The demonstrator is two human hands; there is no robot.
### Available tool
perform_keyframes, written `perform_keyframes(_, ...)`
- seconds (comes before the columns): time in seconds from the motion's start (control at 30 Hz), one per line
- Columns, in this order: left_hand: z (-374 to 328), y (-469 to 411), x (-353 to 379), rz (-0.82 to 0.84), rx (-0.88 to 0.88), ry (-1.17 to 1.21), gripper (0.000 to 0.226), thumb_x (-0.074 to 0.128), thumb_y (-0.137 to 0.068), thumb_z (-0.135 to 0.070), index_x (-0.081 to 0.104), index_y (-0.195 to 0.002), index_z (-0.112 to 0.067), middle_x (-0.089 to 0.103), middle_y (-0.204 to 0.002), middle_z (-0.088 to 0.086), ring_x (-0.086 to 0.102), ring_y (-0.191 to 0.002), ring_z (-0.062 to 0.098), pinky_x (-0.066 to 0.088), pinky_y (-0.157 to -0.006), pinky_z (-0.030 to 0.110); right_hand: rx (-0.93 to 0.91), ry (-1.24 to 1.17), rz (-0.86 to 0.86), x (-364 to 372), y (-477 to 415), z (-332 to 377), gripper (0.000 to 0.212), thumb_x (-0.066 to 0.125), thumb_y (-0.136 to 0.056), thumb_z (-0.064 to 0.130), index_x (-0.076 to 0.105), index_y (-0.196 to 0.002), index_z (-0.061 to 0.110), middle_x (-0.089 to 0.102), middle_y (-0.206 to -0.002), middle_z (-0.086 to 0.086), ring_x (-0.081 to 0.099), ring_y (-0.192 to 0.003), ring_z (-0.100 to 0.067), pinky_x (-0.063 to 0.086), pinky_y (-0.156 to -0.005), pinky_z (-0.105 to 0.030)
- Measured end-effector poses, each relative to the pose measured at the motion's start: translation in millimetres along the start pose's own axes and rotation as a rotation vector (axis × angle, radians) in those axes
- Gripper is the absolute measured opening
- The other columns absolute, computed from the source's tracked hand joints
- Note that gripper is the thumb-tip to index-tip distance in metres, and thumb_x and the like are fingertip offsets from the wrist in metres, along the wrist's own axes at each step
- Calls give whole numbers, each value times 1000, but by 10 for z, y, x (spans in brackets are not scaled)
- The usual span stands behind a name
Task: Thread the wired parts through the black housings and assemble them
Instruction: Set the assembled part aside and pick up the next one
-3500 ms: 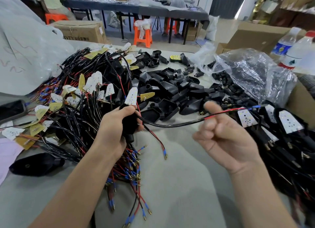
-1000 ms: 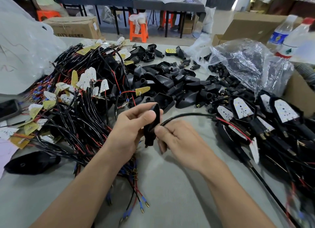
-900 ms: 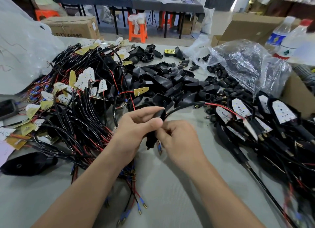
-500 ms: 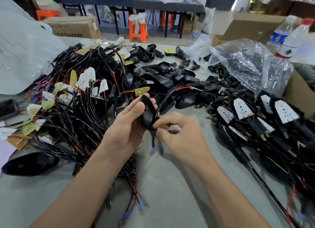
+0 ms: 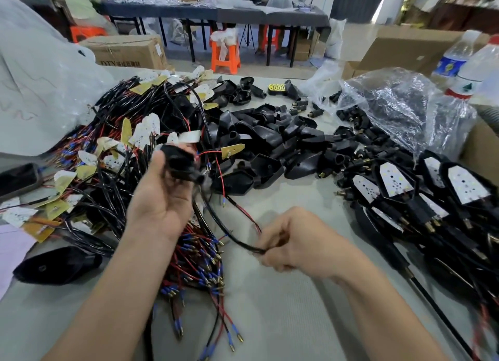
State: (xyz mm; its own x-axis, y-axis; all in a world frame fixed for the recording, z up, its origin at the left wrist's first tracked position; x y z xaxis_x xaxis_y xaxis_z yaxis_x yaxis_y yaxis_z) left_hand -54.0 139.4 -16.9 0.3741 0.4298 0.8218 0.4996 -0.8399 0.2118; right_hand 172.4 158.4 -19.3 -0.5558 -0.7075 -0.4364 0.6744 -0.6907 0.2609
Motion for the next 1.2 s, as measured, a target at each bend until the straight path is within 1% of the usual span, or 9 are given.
perform_keyframes(0.2, -302, -131, -85, -18, 91, 8, 26, 61, -98, -29, 68, -110, -7, 76, -98, 5, 76, -91, 18, 62, -70, 28, 194, 95, -362, -705, 117, -326, 25, 77, -68, 1, 80, -70, 25, 71, -60, -1, 58, -52, -10, 49, -60, -27)
perform_keyframes(0.3, -259, -135, -55, 0, 108, -93, 29, 56, -102, -29, 77, -97, -9, 78, -96, 5, 75, -93, 19, 63, -69, 32, 250, 263, -489, -798, 133, -417, 29, 73, -71, 6, 80, -68, 34, 71, -61, 10, 62, -59, -5, 41, -52, -9)
perform_keyframes(0.4, -135, -90, -14, 43, 82, -234, 27, 62, -94, -29, 81, -94, -10, 79, -100, 7, 74, -98, 19, 63, -74, 32, 145, 420, -664, -735, 129, -246, 30, 64, -80, 8, 80, -80, 33, 60, -53, 25, 58, -55, -1, 39, -52, -7)
perform_keyframes(0.5, 32, -24, 88, 179, 16, -302, 26, 62, -89, -30, 84, -93, -16, 78, -107, 5, 74, -102, 18, 62, -86, 33, -128, 312, -798, -492, 139, 70, 31, 68, -81, 11, 79, -101, 33, 62, -83, 33, 55, -86, 6, 37, -82, -5)
perform_keyframes(0.6, 209, 46, 182, 265, -71, -257, 29, 61, -88, -29, 81, -101, -13, 76, -109, 8, 74, -102, 22, 61, -87, 35, -246, 117, -653, -70, 71, 274, 28, 69, -80, 31, 74, -107, 33, 72, -93, 26, 64, -95, 8, 44, -86, -6)
perform_keyframes(0.8, 266, 105, 228, 281, -56, -290, 33, 61, -88, -29, 77, -110, -10, 76, -111, 10, 74, -102, 22, 61, -84, 32, -185, -188, -424, 244, -92, 281, 7, 76, -86, 21, 69, -84, 22, 64, -61, -3, 47, -52, -10, 40, -53, -26)
perform_keyframes(0.97, 259, 75, 214, 271, -57, -199, 30, 61, -89, -29, 78, -106, -11, 74, -113, 10, 72, -105, 23, 59, -95, 37, -195, -55, -442, 269, -89, 276, 17, 71, -88, 12, 65, -81, 26, 61, -63, 0, 45, -53, -7, 42, -55, -29)
perform_keyframes(1.07, 275, 86, 212, 277, -55, -264, 36, 57, -91, -36, 83, -103, -14, 75, -115, 7, 71, -108, 20, 56, -101, 35, -185, -192, -440, 245, -97, 251, 17, 65, -93, 6, 69, -82, 19, 59, -60, -2, 43, -55, -9, 38, -54, -28)
perform_keyframes(1.2, 260, 117, 225, 282, -48, -315, 36, 58, -90, -38, 84, -101, -16, 77, -114, 5, 73, -106, 18, 60, -88, 29, -149, -265, -443, 218, -89, 216, 22, 59, -94, 6, 71, -80, 18, 58, -56, 4, 44, -54, -14, 37, -53, -31)
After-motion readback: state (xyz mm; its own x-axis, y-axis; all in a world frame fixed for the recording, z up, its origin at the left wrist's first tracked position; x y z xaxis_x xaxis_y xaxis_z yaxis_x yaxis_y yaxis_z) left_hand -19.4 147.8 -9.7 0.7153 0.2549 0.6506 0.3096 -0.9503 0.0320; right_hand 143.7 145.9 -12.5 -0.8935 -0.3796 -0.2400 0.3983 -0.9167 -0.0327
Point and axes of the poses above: each hand's wrist, its own y-axis away from the middle knuckle, its own x-axis out of the palm, z = x × y, the point moved 5 cm from there along -y, towards the middle knuckle
